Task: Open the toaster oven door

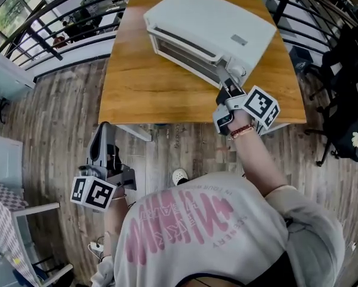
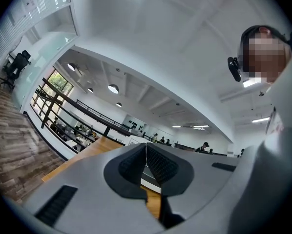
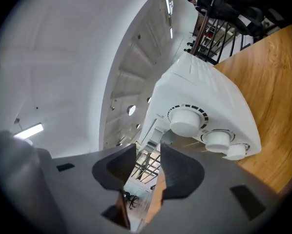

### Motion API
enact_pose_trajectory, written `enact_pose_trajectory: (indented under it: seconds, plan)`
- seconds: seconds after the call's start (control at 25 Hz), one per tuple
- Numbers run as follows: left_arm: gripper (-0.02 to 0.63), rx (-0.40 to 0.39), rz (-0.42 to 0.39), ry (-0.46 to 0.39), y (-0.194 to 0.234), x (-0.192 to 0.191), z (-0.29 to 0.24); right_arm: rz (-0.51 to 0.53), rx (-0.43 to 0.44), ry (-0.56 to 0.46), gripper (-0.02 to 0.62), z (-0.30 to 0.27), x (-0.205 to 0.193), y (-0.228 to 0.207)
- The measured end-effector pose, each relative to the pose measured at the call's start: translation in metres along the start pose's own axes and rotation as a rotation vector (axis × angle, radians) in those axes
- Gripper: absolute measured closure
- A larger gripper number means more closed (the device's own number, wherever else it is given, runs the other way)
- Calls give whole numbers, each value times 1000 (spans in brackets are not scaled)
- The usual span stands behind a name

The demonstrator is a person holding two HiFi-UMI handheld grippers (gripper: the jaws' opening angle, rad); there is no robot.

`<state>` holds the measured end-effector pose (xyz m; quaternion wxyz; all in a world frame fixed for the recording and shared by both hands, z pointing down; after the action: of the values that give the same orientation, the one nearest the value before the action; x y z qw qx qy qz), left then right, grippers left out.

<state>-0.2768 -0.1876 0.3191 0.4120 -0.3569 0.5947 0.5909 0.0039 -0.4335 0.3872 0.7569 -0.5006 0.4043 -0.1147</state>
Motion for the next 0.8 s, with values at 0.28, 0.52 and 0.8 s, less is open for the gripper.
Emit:
enact_pose_trajectory:
  seconds: [0.28,0.52,0.8]
  plan:
    - [584,-50,1,22,20,7,-20,-127,-47,-56,398,-16,-13,-15]
    - [584,-74,4,18,38,20,-37,-193,-76,-140,388,-25,-8,-19]
    - [584,-124,12,23,56,27,-61,-190,-116,-217,390,-30,-1,-23]
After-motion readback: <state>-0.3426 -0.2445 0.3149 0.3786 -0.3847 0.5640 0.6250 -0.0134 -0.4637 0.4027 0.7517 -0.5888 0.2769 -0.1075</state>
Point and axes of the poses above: the fingertips, and each gripper's own axes: z backward along the fingers, y to its left, x out of its top, the point moved 3 cm from there along z, backward along the fingers, and after that the axes turned 8 degrees about x, right-handed, at the moved point
